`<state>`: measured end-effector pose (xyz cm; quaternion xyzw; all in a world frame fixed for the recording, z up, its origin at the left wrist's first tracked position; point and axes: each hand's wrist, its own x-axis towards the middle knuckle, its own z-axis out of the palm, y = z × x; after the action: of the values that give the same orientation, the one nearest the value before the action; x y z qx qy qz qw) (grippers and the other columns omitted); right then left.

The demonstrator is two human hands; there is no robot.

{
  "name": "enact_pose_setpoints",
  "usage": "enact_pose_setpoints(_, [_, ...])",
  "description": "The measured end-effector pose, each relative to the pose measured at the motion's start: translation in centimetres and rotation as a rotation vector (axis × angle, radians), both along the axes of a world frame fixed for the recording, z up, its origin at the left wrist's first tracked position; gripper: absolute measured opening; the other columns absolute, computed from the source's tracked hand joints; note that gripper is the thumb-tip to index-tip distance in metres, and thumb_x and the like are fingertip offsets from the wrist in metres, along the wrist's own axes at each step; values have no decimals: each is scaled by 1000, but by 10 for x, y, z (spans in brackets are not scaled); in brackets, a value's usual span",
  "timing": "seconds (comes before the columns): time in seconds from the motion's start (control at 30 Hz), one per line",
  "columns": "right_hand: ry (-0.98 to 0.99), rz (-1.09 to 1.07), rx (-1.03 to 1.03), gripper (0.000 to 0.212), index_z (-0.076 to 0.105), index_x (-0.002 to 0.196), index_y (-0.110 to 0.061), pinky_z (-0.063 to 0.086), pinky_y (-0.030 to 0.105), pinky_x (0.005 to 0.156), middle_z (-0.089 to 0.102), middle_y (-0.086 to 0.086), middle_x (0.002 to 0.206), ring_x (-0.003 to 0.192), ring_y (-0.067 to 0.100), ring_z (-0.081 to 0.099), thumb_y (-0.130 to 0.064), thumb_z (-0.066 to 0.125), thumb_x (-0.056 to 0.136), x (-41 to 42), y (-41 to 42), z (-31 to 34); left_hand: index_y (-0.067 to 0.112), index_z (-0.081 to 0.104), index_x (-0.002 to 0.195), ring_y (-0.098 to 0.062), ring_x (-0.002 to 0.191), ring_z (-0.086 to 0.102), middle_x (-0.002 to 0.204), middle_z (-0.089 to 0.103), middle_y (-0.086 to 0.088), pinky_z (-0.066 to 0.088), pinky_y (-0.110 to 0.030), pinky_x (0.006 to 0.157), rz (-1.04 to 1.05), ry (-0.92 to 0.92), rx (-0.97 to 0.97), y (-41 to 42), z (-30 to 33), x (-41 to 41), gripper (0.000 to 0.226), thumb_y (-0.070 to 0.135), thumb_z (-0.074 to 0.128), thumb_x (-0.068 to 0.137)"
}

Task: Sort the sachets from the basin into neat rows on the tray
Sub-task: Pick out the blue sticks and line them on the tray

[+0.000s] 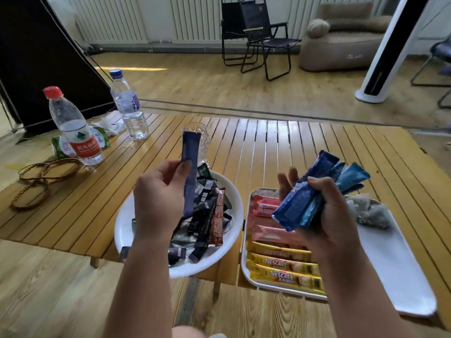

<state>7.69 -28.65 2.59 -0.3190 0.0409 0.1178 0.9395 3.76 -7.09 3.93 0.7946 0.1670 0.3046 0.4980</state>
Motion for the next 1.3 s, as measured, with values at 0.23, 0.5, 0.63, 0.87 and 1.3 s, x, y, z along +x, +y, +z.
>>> enact_pose_setpoints(0.23, [155,-225,-861,24,64,102,-7,52,37,69,67,4,81,80,24,66,-21,72,83,8,-84,-19,11,62,86,-6,54,63,65,64,0,52,-22,57,-349,194,-1051,-73,-16,20,17,24,55,95])
enact_pose_setpoints(0.5, [326,101,-1869,40,55,107,-19,52,39,75,59,2,91,86,21,58,-23,75,72,14,-116,-60,7,63,95,-22,86,73,89,73,-16,57,-29,74,-461,457,-730,-103,-38,27,8,12,65,90])
enact_pose_setpoints(0.63, [334,190,-1936,48,50,113,-22,51,42,85,57,4,103,98,24,54,-29,72,70,19,-112,-60,5,66,93,-5,62,70,66,73,0,50,-15,53,-518,428,-717,-105,-36,26,17,15,72,80])
enact_pose_setpoints(0.87, [31,-6,-1294,35,61,115,-21,55,29,69,69,3,108,94,15,63,-44,61,89,2,-90,-24,6,73,88,-21,83,73,83,76,-9,50,-42,83,-536,389,-675,-105,-36,25,37,29,79,59])
enact_pose_setpoints(1.3, [29,196,-791,18,67,103,-10,60,27,67,72,14,98,88,21,72,0,58,91,-2,-86,-20,6,69,101,-14,63,66,81,72,-9,54,-20,52,-577,450,-811,-92,-36,34,45,40,66,71])
